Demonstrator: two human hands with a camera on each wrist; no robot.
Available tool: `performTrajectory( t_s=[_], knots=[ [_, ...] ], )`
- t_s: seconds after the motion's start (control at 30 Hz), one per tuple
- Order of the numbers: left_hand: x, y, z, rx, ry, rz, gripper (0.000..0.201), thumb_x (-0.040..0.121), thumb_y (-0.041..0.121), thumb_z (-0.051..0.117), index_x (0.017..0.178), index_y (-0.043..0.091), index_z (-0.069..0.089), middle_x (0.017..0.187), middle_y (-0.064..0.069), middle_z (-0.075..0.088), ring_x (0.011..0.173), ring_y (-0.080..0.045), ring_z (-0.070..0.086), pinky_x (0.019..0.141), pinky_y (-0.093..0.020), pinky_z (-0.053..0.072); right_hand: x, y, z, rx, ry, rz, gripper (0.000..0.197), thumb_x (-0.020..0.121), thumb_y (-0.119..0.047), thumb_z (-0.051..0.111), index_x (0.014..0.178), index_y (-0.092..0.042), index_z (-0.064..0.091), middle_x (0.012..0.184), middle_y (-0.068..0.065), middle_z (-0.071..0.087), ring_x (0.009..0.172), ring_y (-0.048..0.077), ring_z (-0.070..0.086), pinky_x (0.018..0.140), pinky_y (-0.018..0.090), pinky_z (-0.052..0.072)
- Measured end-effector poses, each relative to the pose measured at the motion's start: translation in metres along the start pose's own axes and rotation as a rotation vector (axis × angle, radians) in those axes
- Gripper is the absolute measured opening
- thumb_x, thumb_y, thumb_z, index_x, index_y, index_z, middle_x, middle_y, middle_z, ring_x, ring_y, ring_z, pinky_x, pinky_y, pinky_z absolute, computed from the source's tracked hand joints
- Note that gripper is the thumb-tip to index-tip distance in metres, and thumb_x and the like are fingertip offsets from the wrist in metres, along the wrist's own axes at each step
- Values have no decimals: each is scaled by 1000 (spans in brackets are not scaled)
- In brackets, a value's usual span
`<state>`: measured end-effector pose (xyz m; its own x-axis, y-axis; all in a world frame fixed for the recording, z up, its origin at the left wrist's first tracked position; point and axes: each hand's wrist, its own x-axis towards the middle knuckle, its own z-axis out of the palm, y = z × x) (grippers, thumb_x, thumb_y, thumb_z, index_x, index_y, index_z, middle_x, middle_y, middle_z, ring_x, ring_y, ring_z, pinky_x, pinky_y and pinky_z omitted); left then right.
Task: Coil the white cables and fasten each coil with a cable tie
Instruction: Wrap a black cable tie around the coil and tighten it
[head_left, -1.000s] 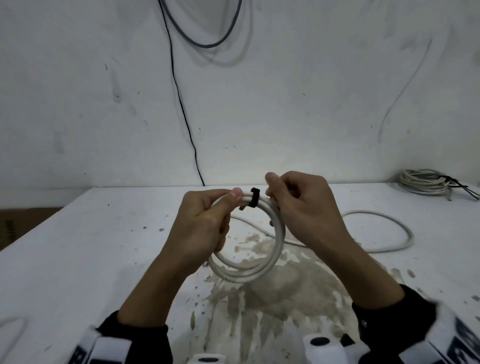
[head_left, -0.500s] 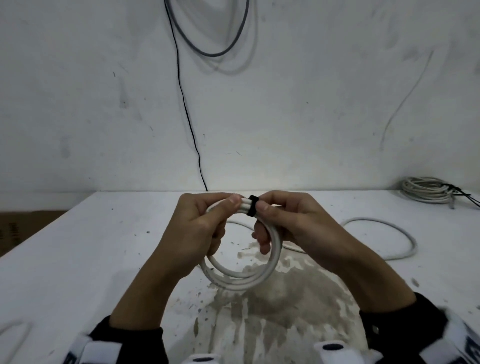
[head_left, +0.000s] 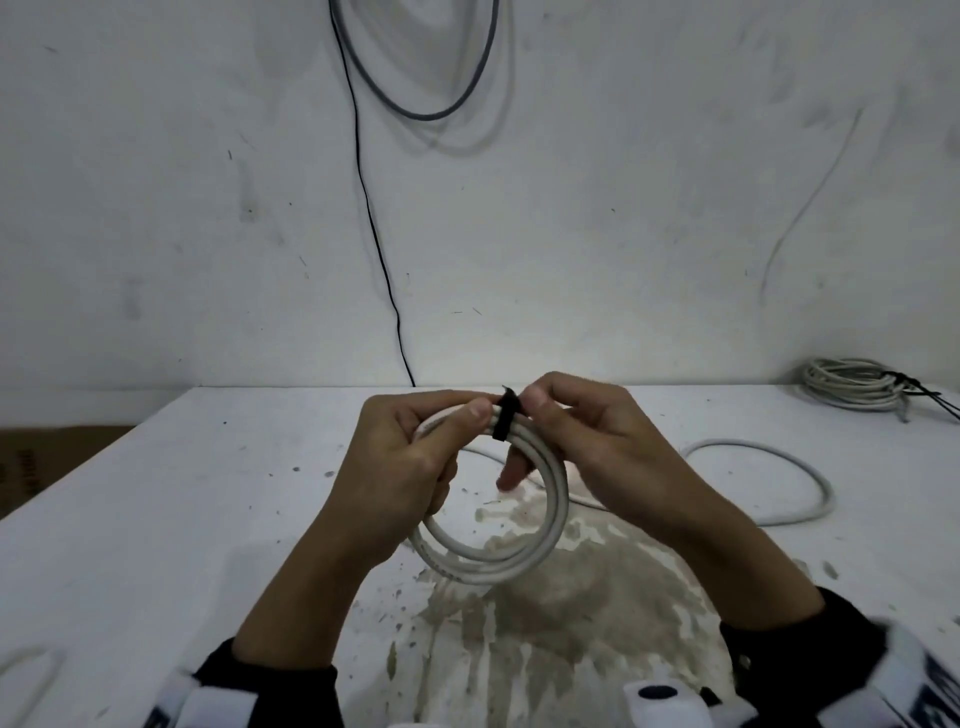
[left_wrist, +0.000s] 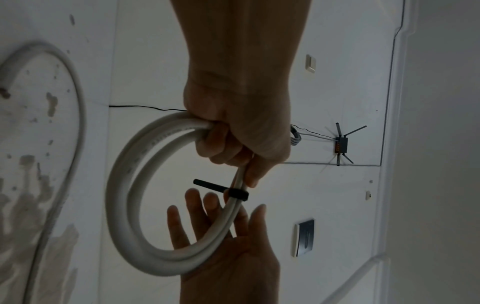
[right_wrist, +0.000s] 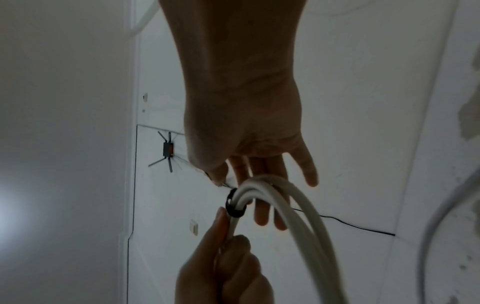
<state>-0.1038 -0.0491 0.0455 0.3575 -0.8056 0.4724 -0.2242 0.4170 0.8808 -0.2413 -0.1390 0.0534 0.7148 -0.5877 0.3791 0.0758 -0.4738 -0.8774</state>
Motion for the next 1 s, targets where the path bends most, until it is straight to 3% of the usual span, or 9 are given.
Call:
performTrajectory(
  t_s=[0.07, 0.13, 0.2, 0.3, 0.47, 0.67, 0.8, 0.87, 1.0],
  knots=[
    [-2, 1, 4, 40, -28, 30, 25, 74, 30, 58, 87, 20, 76, 40, 5, 34, 37, -12, 22, 39, -18, 19, 4, -1, -5, 50, 65, 144, 52, 94, -47, 39, 87, -5, 70, 79, 11, 74, 80, 22, 71, 82, 34, 54],
    [-3, 2, 9, 86, -72, 72, 21, 82, 19, 57, 93, 14, 74, 37, 12, 43, 33, -3, 32, 38, -12, 26, 6, -1, -7, 81, 87, 271, 51, 93, -46, 46, 84, -2, 71, 76, 11, 73, 76, 22, 70, 74, 29, 53],
    [-5, 3, 14, 148, -134, 113, 23, 87, 1, 54, 104, 9, 66, 37, 19, 50, 34, 5, 46, 43, 0, 31, 7, -1, -9, 187, 81, 349, 34, 91, -31, 56, 76, -5, 71, 64, 6, 69, 66, 17, 68, 70, 31, 52],
    [-8, 5, 20, 207, -234, 146, 26, 88, -5, 52, 109, 5, 62, 38, 24, 51, 39, 11, 50, 45, 3, 32, 8, 1, -13, 502, 119, 425, 25, 83, -7, 60, 58, -7, 66, 59, 5, 64, 62, 14, 65, 61, 32, 52],
    [-10, 5, 21, 211, -282, 155, 22, 90, 0, 54, 110, 4, 63, 35, 22, 48, 34, 8, 44, 43, 0, 30, 12, 5, -6, 642, 204, 443, 11, 81, 5, 57, 70, 5, 59, 67, 14, 58, 60, 19, 58, 44, 26, 50],
    [-9, -3, 25, 184, -222, 45, 18, 91, 9, 56, 94, 3, 73, 37, 16, 32, 31, 0, 29, 38, -11, 26, 11, 12, 1, 435, 402, 342, 17, 82, 3, 62, 65, 5, 64, 69, 16, 62, 50, 18, 62, 48, 27, 52],
    [-4, -9, 31, 68, 2, -51, 21, 92, 13, 52, 94, 12, 73, 40, 17, 29, 33, -4, 25, 39, -15, 22, 8, 5, 1, 183, 305, 249, 28, 96, -20, 51, 79, -6, 68, 70, 8, 67, 59, 16, 66, 57, 28, 56],
    [-2, -8, 29, -24, 105, -84, 22, 92, 15, 52, 84, 17, 72, 38, 9, 29, 34, -7, 21, 40, -16, 19, 4, -4, 3, 66, 181, 242, 43, 100, -32, 37, 80, -7, 66, 57, -2, 62, 49, 12, 61, 47, 22, 49],
    [-1, -3, 24, -237, 115, -156, 25, 90, 19, 51, 74, 10, 69, 41, 8, 24, 33, -4, 17, 37, -12, 17, -3, -5, 18, -211, 253, 117, 54, 100, -39, 29, 54, -15, 45, 31, -8, 38, 30, 5, 33, 41, 19, 27]
  ],
)
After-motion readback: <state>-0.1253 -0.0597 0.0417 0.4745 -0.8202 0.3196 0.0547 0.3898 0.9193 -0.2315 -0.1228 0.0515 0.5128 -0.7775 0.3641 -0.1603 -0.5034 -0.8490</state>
